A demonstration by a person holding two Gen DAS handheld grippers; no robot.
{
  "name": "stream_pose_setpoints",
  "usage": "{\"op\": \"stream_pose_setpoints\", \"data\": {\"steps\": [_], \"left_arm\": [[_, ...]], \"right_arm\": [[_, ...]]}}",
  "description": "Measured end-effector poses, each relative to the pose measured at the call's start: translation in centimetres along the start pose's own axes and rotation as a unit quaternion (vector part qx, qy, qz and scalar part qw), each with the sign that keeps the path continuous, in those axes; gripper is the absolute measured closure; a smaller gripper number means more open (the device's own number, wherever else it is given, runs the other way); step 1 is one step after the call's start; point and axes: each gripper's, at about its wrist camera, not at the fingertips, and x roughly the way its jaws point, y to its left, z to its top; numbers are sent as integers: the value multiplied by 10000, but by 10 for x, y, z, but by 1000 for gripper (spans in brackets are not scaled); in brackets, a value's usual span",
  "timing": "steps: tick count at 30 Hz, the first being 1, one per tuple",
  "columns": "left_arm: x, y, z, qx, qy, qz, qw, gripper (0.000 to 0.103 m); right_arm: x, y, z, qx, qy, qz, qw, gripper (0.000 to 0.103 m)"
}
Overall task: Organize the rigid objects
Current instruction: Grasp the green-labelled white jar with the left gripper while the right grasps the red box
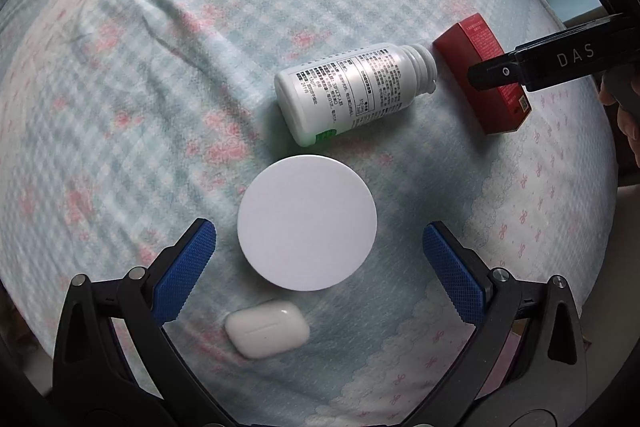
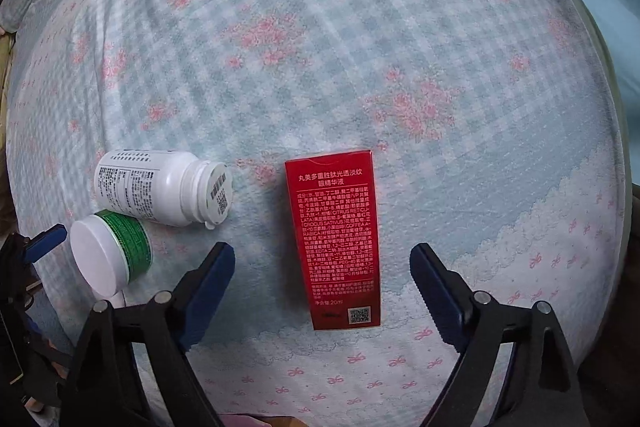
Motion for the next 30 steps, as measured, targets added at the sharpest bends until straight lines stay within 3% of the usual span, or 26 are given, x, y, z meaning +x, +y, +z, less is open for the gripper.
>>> {"op": "stream_pose_setpoints", "data": {"steps": [5,11,14,21,30], "left_arm": [[17,-4,-1,-16,32,78,10000,4],[32,-1,4,-67,105,308,9994,31],[33,2,5,-107,46,196,9997,32],[33,4,8,-40,8,272,9996,32],[22,7,3,52,-39,300,9995,33]], "right_arm": [[21,5,3,-210,215,-135,9995,30],[36,3,15,-213,296,-188,9992,47],[43,0,22,-253,339,-417,9982,64],[47,-19,34,-237,316,-414,9984,64],[24,-4,15,-11,127,-425,9990,65]]}}
